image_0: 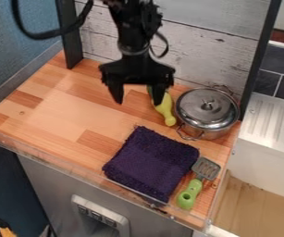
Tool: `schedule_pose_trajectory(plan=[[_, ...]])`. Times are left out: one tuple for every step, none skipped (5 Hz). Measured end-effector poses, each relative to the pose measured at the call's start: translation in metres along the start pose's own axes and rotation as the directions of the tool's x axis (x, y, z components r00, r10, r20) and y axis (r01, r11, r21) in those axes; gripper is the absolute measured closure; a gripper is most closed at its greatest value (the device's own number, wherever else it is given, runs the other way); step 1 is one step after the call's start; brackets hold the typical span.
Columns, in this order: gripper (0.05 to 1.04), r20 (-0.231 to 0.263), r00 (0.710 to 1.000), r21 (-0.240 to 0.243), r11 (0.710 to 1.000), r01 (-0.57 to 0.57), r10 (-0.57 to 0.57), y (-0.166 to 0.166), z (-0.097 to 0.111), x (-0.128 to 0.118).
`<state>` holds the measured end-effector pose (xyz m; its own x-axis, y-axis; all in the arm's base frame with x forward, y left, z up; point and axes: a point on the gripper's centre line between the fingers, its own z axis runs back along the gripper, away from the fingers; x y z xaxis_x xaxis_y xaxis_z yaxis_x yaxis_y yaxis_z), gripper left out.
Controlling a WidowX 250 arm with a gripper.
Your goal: Move the yellow bottle to the bottom left of the table
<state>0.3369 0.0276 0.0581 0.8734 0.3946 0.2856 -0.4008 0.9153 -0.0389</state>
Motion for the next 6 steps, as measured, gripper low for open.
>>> schedule_pose_trajectory(plan=[[0.083,0.031,0.996,-0.006,0.997,-0.081,0.081,-0.005,0.001,0.023],[0.083,0.002,0.981,0.043,0.980,-0.195,0.195,-0.010,-0.009,0.036],[0.083,-0.013,0.967,0.068,0.965,-0.252,0.253,-0.021,-0.014,0.040],[0.083,-0.019,0.963,0.116,0.958,-0.264,0.268,-0.022,-0.031,0.037],[0.083,-0.026,0.957,0.155,0.947,-0.282,0.290,-0.022,-0.044,0.035],[0.083,-0.020,0.949,0.150,0.939,-0.310,0.316,-0.021,-0.048,0.036]])
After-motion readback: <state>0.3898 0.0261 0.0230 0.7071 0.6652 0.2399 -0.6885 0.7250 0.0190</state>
